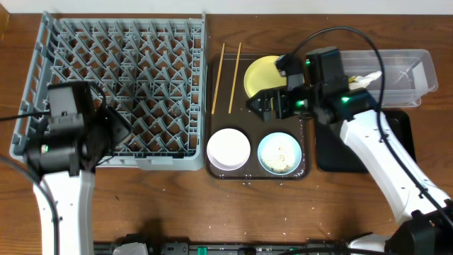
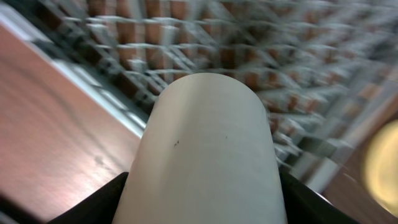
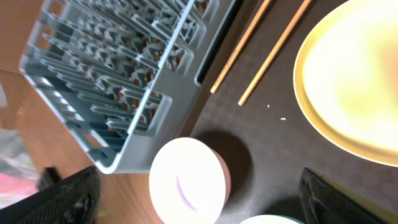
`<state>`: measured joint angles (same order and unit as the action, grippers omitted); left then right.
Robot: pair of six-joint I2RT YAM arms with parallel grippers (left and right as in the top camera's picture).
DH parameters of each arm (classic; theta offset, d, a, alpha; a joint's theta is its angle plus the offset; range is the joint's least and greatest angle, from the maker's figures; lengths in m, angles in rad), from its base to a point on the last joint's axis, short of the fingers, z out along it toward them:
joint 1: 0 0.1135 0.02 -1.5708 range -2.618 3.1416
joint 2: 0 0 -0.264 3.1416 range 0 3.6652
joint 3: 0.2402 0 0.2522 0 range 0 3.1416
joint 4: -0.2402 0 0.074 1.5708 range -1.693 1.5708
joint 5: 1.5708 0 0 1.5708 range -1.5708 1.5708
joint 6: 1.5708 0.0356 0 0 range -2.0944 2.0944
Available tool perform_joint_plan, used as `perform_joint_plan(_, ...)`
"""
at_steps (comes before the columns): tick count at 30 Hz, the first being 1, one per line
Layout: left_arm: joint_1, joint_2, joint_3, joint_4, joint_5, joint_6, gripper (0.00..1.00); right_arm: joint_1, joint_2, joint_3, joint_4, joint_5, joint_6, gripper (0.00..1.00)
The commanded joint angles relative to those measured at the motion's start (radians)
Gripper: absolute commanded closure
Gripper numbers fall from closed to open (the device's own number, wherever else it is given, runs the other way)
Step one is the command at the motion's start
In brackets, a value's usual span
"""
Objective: Sort waste into correct bins and load items into the dishwasher
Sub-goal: 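Place the white bowl into the dish rack with the left gripper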
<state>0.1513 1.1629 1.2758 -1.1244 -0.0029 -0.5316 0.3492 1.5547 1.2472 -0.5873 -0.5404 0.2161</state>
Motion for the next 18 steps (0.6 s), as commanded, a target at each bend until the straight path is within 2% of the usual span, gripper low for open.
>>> perform_joint_plan(1,0.003,0.101,0.018,0.013,-0.185,-0.027,0.54,0.063,-0.011,0.001,-0.011,0.110,-0.058,0.01)
perform_joint_plan(13,0.003,0.426,0.018,0.064,-0.186,-0.019,0.53,0.079,-0.011,0.001,-0.062,0.151,-0.057,0.01)
perform_joint_plan(15,0.003,0.448,0.018,0.066,-0.186,-0.015,0.40,0.079,-0.011,0.001,-0.075,0.151,-0.057,0.01)
perform_joint_plan(16,0.003,0.451,0.018,0.067,-0.186,-0.015,0.23,0.079,-0.011,0.001,-0.081,0.151,-0.057,0.01)
perform_joint_plan(17,0.003,0.451,0.018,0.071,-0.186,-0.015,0.18,0.079,-0.011,0.001,-0.090,0.151,-0.057,0.01)
perform_joint_plan(18,0.003,0.446,0.018,0.076,-0.186,-0.011,0.18,0.079,-0.011,0.001,-0.096,0.151,-0.057,0.01)
